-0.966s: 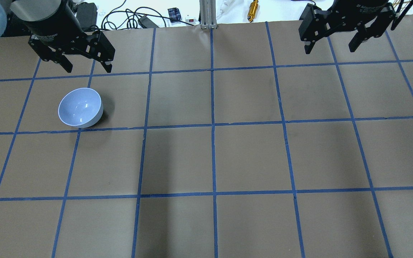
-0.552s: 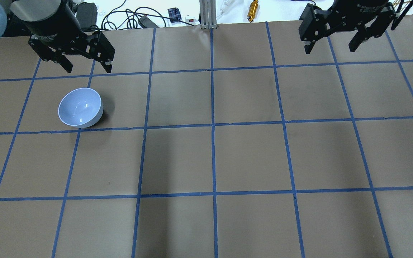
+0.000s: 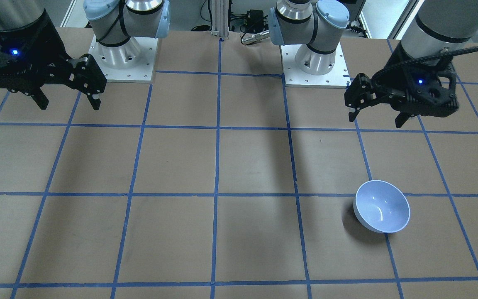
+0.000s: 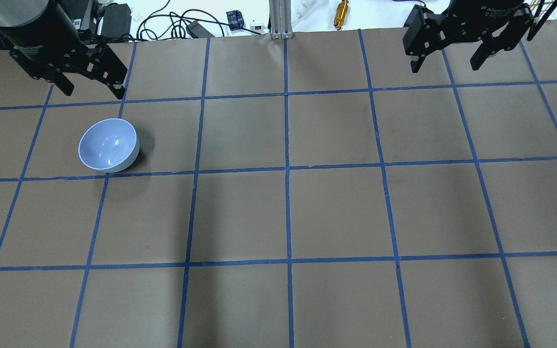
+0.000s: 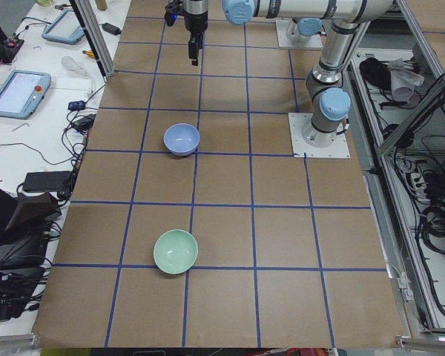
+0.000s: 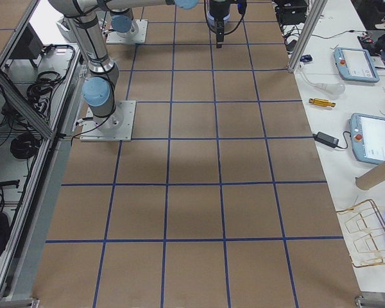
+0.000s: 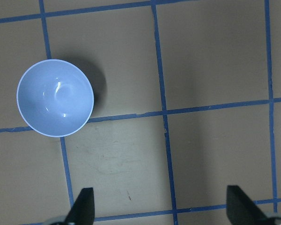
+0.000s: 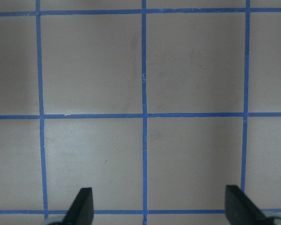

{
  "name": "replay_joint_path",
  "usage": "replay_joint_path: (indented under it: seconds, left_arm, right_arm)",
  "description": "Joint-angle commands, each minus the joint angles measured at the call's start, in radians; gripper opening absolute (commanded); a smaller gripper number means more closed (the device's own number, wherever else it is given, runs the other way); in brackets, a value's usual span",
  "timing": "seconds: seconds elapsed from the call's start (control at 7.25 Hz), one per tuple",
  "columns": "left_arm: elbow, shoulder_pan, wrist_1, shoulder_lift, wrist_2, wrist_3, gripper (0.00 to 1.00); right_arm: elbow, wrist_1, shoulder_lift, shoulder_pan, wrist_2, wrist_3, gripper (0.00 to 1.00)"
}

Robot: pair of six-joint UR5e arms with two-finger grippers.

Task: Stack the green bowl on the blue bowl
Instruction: 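Move the left gripper away from the pale blue bowl toward the table edge, then grasp the pale green bowl by its rim with the left gripper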

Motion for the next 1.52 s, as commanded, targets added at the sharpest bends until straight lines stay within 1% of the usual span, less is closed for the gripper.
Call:
replay_joint_path:
  seconds: [0.0,0.14,0.28,0.41,0.55,0.69,0.83,0.97,1.1,1.24,1.38]
  left_arm:
    - [0.001,0.205,-0.06,-0.003,0.012,0.399,1.0]
    - [-0.012,0.304,-0.049,-0.009,0.012,0.613,1.0]
    - [-0.011,0.398,-0.046,-0.032,0.017,0.729,1.0]
    - [-0.009,0.508,-0.026,-0.073,0.019,0.917,1.0]
    - [-0.011,0.582,0.07,-0.129,0.019,1.089,1.0]
    - [-0.011,0.622,0.225,-0.214,0.084,1.333,1.0]
    - [0.003,0.664,0.294,-0.277,0.113,1.474,1.0]
    - [0.021,0.719,0.31,-0.329,0.103,1.673,1.0]
    - [0.058,0.73,0.371,-0.396,0.103,1.836,1.0]
    - [0.079,0.736,0.478,-0.465,0.103,2.021,1.0]
    - [0.098,0.759,0.527,-0.53,0.091,2.107,1.0]
  right_arm:
    - [-0.002,0.0,0.001,0.0,0.0,-0.001,1.0]
    - [0.0,0.0,0.001,0.0,0.0,-0.001,1.0]
    - [0.0,0.0,0.001,0.0,0.0,-0.001,1.0]
    - [0.0,0.0,0.001,0.0,0.0,-0.001,1.0]
    - [0.0,0.0,0.001,0.0,0.0,-0.001,1.0]
    - [0.0,0.0,0.001,0.0,0.0,-0.001,1.0]
    - [0.0,0.0,0.001,0.0,0.0,-0.001,1.0]
    - [0.0,0.0,-0.001,0.0,-0.002,-0.001,1.0]
    - [0.0,0.0,0.001,0.0,0.0,-0.001,1.0]
    - [0.0,0.0,0.001,0.0,0.0,-0.001,1.0]
    - [0.0,0.0,0.001,0.0,0.0,-0.001,1.0]
